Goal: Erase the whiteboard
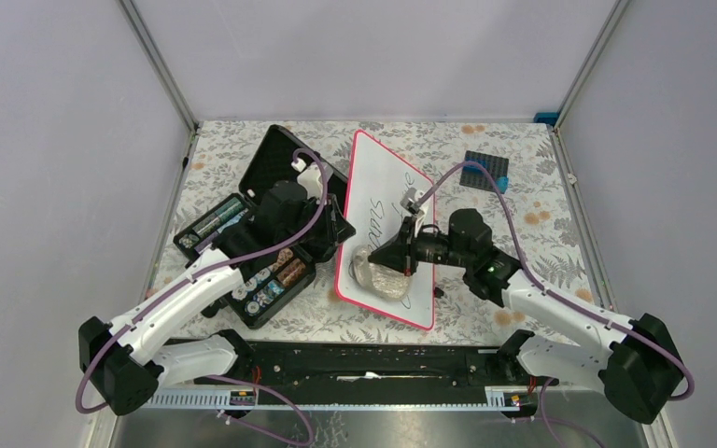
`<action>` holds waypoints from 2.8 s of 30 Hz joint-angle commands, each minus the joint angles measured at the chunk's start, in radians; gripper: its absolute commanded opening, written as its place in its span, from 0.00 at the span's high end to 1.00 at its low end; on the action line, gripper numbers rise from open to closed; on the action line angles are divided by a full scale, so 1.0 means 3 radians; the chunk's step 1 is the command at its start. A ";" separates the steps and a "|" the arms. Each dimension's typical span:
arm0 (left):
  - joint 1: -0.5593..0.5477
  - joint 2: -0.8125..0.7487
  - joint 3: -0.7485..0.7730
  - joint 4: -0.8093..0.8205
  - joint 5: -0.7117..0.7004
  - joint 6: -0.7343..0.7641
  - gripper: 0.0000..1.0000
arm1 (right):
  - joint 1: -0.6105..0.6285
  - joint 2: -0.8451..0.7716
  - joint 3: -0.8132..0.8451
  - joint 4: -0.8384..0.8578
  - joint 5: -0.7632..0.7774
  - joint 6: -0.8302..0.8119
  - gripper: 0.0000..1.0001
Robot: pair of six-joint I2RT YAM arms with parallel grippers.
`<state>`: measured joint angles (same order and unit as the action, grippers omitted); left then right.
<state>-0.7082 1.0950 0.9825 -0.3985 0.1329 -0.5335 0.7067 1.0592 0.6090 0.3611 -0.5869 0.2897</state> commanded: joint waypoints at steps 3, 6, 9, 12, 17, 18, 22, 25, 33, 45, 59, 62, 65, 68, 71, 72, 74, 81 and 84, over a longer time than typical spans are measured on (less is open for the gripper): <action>-0.0219 0.0048 0.0082 0.0060 -0.0009 0.0030 1.00 | 0.0409 0.0073 0.0274 0.0272 0.0105 -0.0124 1.00; -0.0227 0.0025 0.0094 0.0058 -0.0064 0.0017 1.00 | 0.0472 0.0169 0.0270 0.0053 0.0277 -0.0146 1.00; -0.0235 0.0009 0.0105 0.0060 -0.0104 0.0014 1.00 | 0.0487 0.0135 0.0024 -0.0134 0.0474 -0.0073 1.00; -0.0238 -0.0006 0.0105 0.0061 -0.0117 0.0032 1.00 | 0.0489 -0.0107 -0.0332 -0.0422 0.0839 0.0047 1.00; -0.0238 -0.0036 0.0088 0.0060 -0.0139 0.0088 1.00 | 0.0487 -0.0886 -0.0879 -0.0952 0.1495 0.0470 1.00; -0.0241 -0.0046 0.0081 0.0058 -0.0138 0.0094 1.00 | 0.0487 -0.0994 -0.0964 -0.0955 0.1464 0.0516 1.00; -0.0242 -0.0055 0.0047 0.0086 -0.0164 0.0068 1.00 | 0.0486 -0.0957 -0.0947 -0.0875 0.1372 0.0428 1.00; -0.0245 -0.0067 0.0034 0.0115 -0.0175 -0.0002 1.00 | 0.0495 -0.0659 -0.0660 -0.0706 0.1074 0.0233 1.00; -0.0308 -0.0102 -0.0058 0.0265 -0.0313 -0.0110 1.00 | 0.0517 -0.0073 0.0366 -0.0217 0.0951 0.0065 1.00; -0.0327 -0.0197 -0.0093 0.0256 -0.0400 -0.0104 1.00 | 0.0513 -0.0317 -0.0630 -0.0576 0.1596 0.0210 1.00; -0.0326 -0.0175 -0.0125 0.0253 -0.0423 -0.0122 1.00 | 0.0559 -0.0009 0.0004 -0.0137 0.1107 0.0146 1.00; -0.0333 -0.0154 -0.0121 0.0264 -0.0423 -0.0158 1.00 | 0.0558 0.0175 0.0252 0.0019 0.1002 0.0122 1.00; -0.0343 -0.0144 -0.0101 0.0265 -0.0424 -0.0147 1.00 | 0.0556 0.0253 0.0296 0.0030 0.1061 0.0082 1.00; -0.0349 -0.0164 -0.0107 0.0257 -0.0428 -0.0121 1.00 | 0.0559 0.0254 0.0077 -0.0001 0.1243 0.0062 1.00; -0.0347 -0.0201 -0.0117 0.0228 -0.0516 -0.0092 1.00 | 0.0554 0.0214 -0.0208 -0.0120 0.1508 0.0103 1.00; -0.0345 -0.0217 -0.0122 0.0219 -0.0537 -0.0085 1.00 | 0.0554 0.0181 -0.0309 -0.0168 0.1611 0.0129 1.00; -0.0347 -0.0241 -0.0135 0.0202 -0.0576 -0.0069 1.00 | 0.0551 0.0078 -0.0489 -0.0301 0.1770 0.0162 1.00; -0.0347 -0.0248 -0.0128 0.0162 -0.0587 -0.0048 1.00 | 0.0549 -0.0462 -0.0823 -0.0726 0.2224 0.0155 1.00; -0.0349 -0.0260 -0.0140 0.0167 -0.0582 -0.0076 1.00 | 0.0549 -0.0418 -0.0642 -0.0731 0.2022 0.0054 1.00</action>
<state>-0.7876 1.0473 0.9413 -0.3843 -0.0834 -0.5838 0.8639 0.9108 0.3904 0.2737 -0.0002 0.3557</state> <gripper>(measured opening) 0.176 0.028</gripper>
